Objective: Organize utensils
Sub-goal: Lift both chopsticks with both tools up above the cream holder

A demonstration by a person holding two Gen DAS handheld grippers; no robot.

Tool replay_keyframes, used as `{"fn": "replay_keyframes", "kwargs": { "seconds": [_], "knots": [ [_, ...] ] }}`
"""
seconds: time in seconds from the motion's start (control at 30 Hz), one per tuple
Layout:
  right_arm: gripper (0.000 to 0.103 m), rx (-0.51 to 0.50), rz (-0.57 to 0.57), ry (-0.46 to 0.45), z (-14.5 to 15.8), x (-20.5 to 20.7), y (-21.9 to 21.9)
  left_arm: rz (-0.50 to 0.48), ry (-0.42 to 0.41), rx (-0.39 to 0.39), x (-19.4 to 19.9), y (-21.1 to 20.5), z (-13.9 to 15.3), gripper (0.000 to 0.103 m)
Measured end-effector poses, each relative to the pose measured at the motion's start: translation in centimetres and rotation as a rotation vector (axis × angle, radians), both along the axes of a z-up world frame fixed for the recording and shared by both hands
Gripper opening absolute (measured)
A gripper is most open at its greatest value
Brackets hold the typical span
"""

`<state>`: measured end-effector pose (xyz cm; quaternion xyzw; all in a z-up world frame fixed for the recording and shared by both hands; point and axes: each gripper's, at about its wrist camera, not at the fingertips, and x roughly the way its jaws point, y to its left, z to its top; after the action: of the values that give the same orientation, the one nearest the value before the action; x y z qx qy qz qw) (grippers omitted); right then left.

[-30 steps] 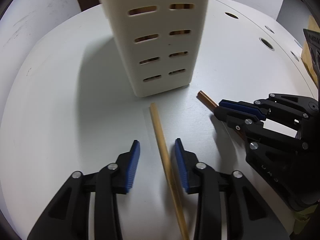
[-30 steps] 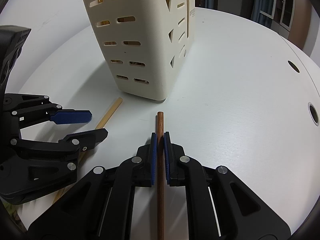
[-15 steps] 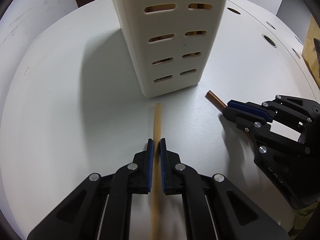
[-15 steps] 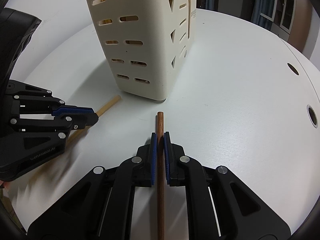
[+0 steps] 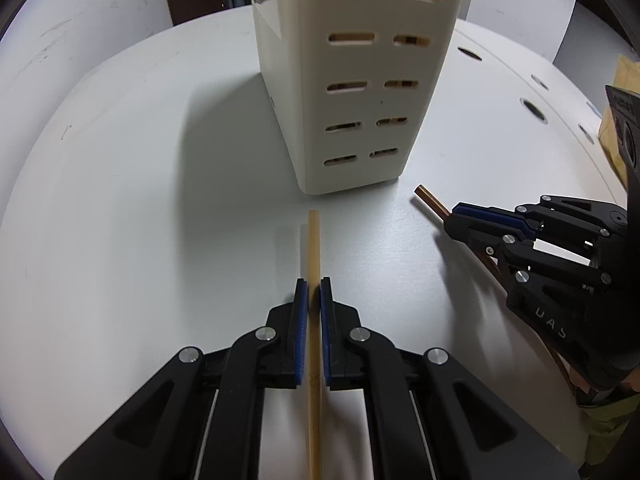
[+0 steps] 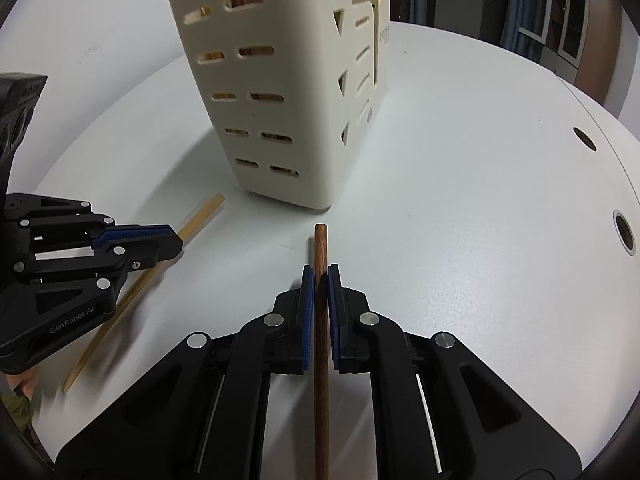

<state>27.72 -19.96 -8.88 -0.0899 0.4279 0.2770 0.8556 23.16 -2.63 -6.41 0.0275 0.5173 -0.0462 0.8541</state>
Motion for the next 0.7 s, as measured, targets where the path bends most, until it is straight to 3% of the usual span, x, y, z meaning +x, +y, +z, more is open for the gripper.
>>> {"fn": "replay_keyframes", "kwargs": {
  "seconds": [0.1,0.47,0.7],
  "knots": [
    [0.006,0.021,0.007,-0.044,1.2,-0.7,0.2,0.011,-0.052,0.024,-0.7,0.0,1.0,0.006],
    [0.006,0.118,0.018,-0.163,5.5,-3.2,0.1,0.051,-0.238,-0.096,-2.7,1.7,7.1,0.006],
    [0.006,0.154,0.031,-0.224,7.8,-4.5,0.2,0.055,-0.323,-0.079,-3.3,-0.4,9.4,0.006]
  ]
}}
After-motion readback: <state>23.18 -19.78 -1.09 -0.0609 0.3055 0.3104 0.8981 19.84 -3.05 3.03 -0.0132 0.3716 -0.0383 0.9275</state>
